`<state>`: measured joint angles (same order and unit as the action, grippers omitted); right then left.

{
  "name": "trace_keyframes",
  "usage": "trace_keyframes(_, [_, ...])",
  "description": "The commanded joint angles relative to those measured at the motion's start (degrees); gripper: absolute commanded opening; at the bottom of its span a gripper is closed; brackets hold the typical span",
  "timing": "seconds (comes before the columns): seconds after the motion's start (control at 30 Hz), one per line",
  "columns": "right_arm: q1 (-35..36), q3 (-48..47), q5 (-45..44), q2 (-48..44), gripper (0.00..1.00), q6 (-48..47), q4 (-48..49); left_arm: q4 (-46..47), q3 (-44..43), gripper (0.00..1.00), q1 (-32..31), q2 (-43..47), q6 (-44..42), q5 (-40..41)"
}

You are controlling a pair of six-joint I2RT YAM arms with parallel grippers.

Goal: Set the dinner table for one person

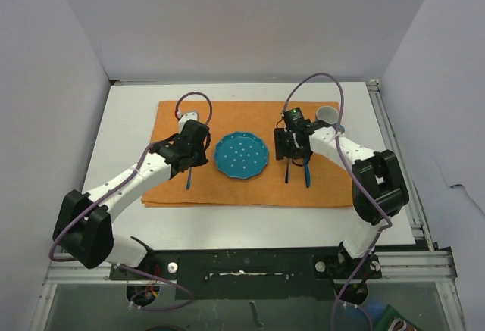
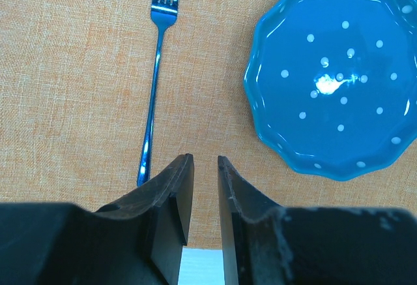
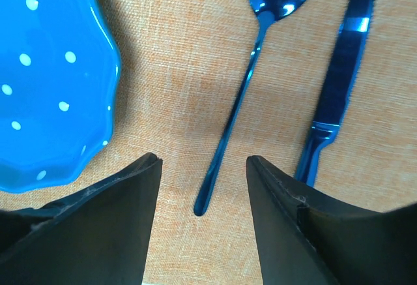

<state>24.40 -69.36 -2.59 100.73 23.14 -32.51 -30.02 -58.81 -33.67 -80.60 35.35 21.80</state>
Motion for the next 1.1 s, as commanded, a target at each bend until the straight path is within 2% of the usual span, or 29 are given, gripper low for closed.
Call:
trace_keyframes(0.0, [-1.1,-2.6,-6.1,-3.4,0.56,-1.1,-2.1,3.1,-2.3,0.22,-0.1,0.0,-0.3,-0.6])
trace_keyframes(0.3, [-5.3,2.3,-7.2,-4.3,0.5,-1.0,-1.9,3.0,-2.5,0.22,-0.1,-0.9,-0.6,-0.4])
trace_keyframes(0.5, [-6.8,6.0,-6.9,-4.8,0.4,-1.1,-1.1,3.5,-2.4,0.22,-0.2,-0.9,-0.6,-0.8])
trace_keyframes(0.87, [-7.0,8.2,-5.9,-4.2,0.37,-1.1,0.3,3.2,-2.0,0.22,-0.2,-0.7,-0.7,-0.7])
trace_keyframes(0.93, [-7.1,8.5,-5.6,-4.4,0.29,-1.1,0.6,3.1,-2.0,0.22,-0.2,-0.5,-0.7,-0.6])
trace_keyframes(1.07, [-7.3,8.7,-4.7,-4.1,0.0,-1.2,0.9,3.2,-1.9,0.22,-0.2,-0.4,-0.6,-0.7])
